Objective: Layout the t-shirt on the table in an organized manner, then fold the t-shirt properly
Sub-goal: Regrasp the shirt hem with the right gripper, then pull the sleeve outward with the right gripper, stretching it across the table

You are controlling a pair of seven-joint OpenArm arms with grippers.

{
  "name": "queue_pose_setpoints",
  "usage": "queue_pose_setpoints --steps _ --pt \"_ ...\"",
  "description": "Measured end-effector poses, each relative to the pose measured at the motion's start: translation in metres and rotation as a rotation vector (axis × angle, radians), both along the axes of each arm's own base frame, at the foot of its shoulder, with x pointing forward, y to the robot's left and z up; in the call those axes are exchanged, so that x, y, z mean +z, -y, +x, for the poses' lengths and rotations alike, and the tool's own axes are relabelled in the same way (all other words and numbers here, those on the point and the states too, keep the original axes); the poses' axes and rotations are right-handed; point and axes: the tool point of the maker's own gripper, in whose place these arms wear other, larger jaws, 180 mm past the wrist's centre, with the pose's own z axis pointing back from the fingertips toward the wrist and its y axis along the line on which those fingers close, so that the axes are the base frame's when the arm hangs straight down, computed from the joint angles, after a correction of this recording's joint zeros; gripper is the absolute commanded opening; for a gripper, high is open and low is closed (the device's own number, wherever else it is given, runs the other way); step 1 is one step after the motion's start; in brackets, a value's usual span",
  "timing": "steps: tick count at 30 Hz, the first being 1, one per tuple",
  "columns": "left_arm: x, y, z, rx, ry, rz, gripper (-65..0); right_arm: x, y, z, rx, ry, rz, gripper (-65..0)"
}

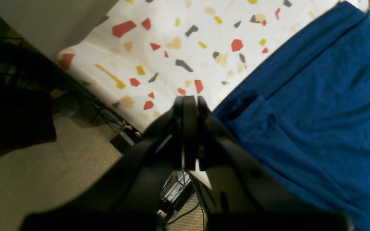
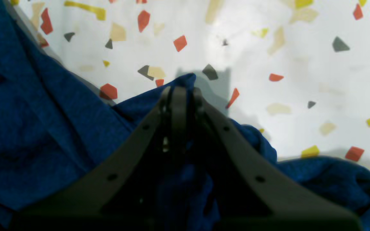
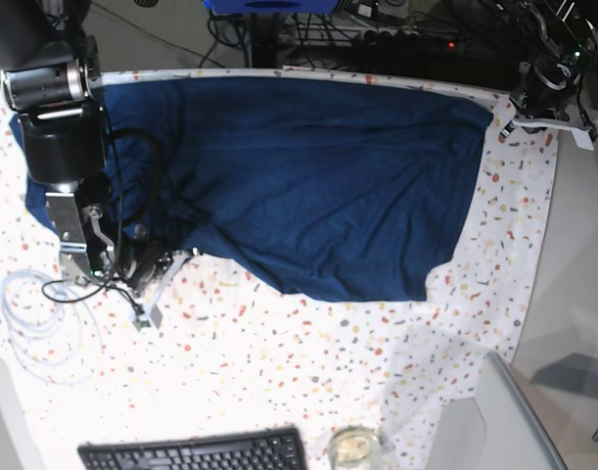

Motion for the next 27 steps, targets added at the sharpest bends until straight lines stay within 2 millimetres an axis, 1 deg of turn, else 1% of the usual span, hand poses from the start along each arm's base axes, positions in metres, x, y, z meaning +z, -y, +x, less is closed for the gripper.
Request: queue_pose_setpoints --steps 1,3,7,10,13,15,17,22,24,27 --pt "0.000 0.000 0.000 0.000 0.000 0.000 -65.0 0.002 0.000 0.001 0.004 0.008 -0.003 -64.5" --pt "0.000 0.000 0.000 0.000 0.000 0.000 -65.0 0.014 0.003 0.008 0.010 0.047 -0.010 -65.0" --pt "0.000 0.000 0.000 0.000 -0.001 0.000 -65.0 0.053 0.012 0.027 0.030 0.151 -0.051 -65.0" --pt "0.000 0.000 0.001 0.000 0.001 0.000 -65.0 0.084 0.021 0.038 -0.002 0.203 -0.040 -65.0" --pt "0.001 -0.001 0.001 0.000 0.002 0.002 -65.0 0.106 0.035 0.043 -0.032 0.236 -0.057 -65.0" --pt "0.000 0.000 0.001 0.000 0.002 -0.001 -65.0 0.122 0.041 0.046 -0.046 0.279 -0.062 -65.0" --pt "0.001 0.000 0.002 0.000 0.003 0.001 -65.0 0.143 0.044 0.049 -0.061 0.344 -0.059 -65.0" --pt "0.001 0.000 0.003 0.000 0.006 0.001 -65.0 0.185 0.047 0.051 -0.073 0.471 -0.063 -65.0" --pt "0.001 0.000 0.003 0.000 0.007 0.002 -65.0 0.193 0.048 0.046 -0.069 0.503 -0.075 -65.0" --pt "0.001 0.000 0.003 0.000 0.006 0.001 -65.0 0.200 0.041 0.033 -0.052 0.534 -0.075 -65.0"
